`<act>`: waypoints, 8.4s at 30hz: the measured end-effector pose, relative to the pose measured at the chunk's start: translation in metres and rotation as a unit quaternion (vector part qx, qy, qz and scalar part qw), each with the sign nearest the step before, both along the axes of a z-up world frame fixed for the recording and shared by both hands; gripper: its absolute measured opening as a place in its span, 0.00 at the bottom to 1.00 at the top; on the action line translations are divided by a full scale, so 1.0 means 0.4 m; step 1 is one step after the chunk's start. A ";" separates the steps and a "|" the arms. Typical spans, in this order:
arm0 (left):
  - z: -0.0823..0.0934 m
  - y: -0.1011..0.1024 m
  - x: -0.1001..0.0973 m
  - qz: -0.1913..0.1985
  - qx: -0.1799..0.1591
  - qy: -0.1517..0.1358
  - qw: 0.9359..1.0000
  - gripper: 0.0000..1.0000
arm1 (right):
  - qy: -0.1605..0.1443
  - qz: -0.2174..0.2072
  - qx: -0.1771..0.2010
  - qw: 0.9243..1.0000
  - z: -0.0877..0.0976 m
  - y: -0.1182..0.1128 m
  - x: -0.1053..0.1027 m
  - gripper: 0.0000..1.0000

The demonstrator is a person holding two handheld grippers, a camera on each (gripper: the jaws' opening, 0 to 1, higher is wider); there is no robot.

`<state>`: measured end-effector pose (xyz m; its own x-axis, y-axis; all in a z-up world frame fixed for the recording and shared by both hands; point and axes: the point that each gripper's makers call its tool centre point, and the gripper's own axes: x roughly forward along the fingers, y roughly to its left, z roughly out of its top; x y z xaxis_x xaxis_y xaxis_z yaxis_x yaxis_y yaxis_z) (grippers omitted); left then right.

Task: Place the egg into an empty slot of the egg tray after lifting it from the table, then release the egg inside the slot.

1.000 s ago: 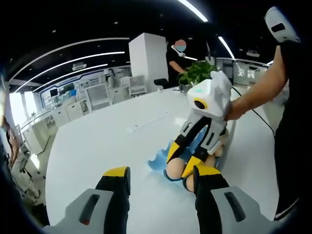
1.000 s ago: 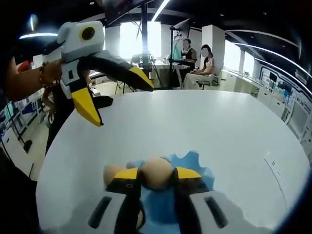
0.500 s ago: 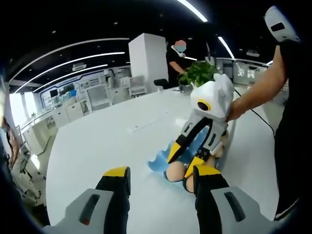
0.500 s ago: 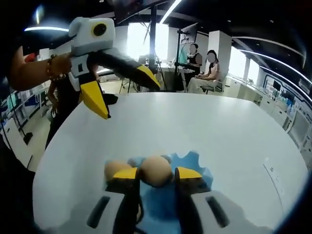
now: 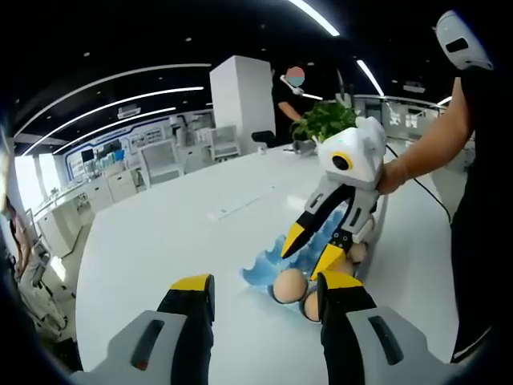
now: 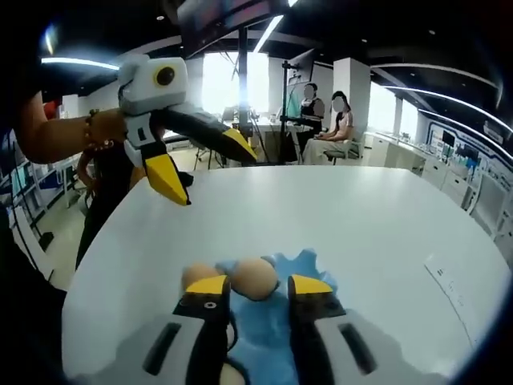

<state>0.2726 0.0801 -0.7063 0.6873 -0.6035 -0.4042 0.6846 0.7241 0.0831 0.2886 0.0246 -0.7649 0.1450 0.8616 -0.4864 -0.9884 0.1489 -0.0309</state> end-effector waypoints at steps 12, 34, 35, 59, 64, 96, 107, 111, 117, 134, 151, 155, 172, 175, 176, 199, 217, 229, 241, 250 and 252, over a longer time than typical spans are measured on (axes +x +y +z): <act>0.000 -0.001 0.000 -0.001 0.001 0.001 1.000 0.52 | 0.005 -0.038 0.008 0.999 0.006 -0.108 0.011 0.28; 0.001 -0.015 0.003 -0.006 0.000 0.001 1.000 0.52 | 0.001 -0.096 0.001 0.995 0.010 -0.277 0.035 0.28; 0.001 -0.016 0.003 -0.007 0.000 0.001 1.000 0.51 | 0.001 -0.099 -0.002 0.995 0.007 -0.285 0.037 0.28; 0.004 -0.010 0.004 -0.006 0.001 -0.001 1.000 0.51 | -0.009 -0.165 -0.026 0.986 -0.001 -0.479 0.062 0.28; 0.005 -0.010 0.006 -0.006 0.000 -0.003 1.000 0.51 | -0.011 -0.196 -0.044 0.980 -0.010 -0.565 0.080 0.28; 0.004 -0.008 0.004 -0.004 0.003 -0.001 1.000 0.50 | 0.010 -0.217 -0.122 0.968 -0.066 -0.682 0.110 0.29; 0.005 -0.008 0.005 -0.001 0.003 0.000 1.000 0.50 | -0.015 -0.205 -0.154 0.966 -0.049 -0.682 0.109 0.25; 0.005 -0.007 0.007 0.000 0.004 0.000 1.000 0.50 | -0.018 -0.203 -0.142 0.969 -0.018 -0.679 0.101 0.25; 0.005 -0.012 0.008 -0.003 0.001 0.000 1.000 0.51 | -0.041 -0.194 -0.139 0.970 0.019 -0.677 0.093 0.25; 0.000 -0.008 0.008 0.000 0.001 0.000 1.000 0.53 | -0.067 -0.173 -0.139 0.973 0.067 -0.647 0.090 0.25; 0.002 -0.008 0.011 -0.001 -0.003 -0.002 1.000 0.53 | -0.075 -0.144 -0.135 0.977 0.083 -0.582 0.085 0.25; 0.002 -0.004 0.010 0.000 -0.003 -0.002 1.000 0.53 | -0.078 -0.133 -0.132 0.979 0.086 -0.557 0.080 0.25; 0.000 0.000 0.010 0.002 -0.003 -0.001 1.000 0.52 | -0.078 -0.085 -0.113 0.987 0.090 -0.436 0.062 0.26; 0.000 0.003 0.010 0.004 -0.002 0.000 1.000 0.53 | -0.081 -0.074 -0.112 0.988 0.090 -0.410 0.058 0.26; 0.000 0.005 0.010 0.005 -0.002 -0.001 1.000 0.53 | -0.083 -0.068 -0.109 0.988 0.092 -0.398 0.056 0.26; -0.002 0.009 0.007 0.005 -0.001 0.000 1.000 0.53 | -0.089 0.004 -0.090 0.992 0.089 -0.223 0.016 0.26; -0.005 0.012 0.005 0.007 -0.001 0.002 1.000 0.53 | -0.083 0.038 -0.087 0.992 0.056 -0.124 0.006 0.26; -0.005 0.015 0.007 0.008 -0.003 0.002 1.000 0.52 | -0.074 0.043 -0.084 0.993 0.033 -0.090 0.006 0.26; -0.003 0.026 0.005 0.014 -0.002 0.003 1.000 0.51 | -0.055 0.040 -0.084 0.994 -0.006 -0.055 0.013 0.26; -0.008 0.027 0.003 0.013 -0.002 0.004 1.000 0.51 | -0.040 0.041 -0.096 0.994 -0.041 -0.040 0.008 0.26; -0.008 0.029 0.003 0.014 -0.002 0.004 1.000 0.51 | -0.036 0.038 -0.097 0.994 -0.044 -0.040 0.010 0.26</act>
<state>0.2736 0.0917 -0.7094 0.7001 -0.5859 -0.4081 0.6653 0.7428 0.0748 0.2926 0.0088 -0.7824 0.1228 0.7628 -0.6349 -0.9908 0.0573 -0.1227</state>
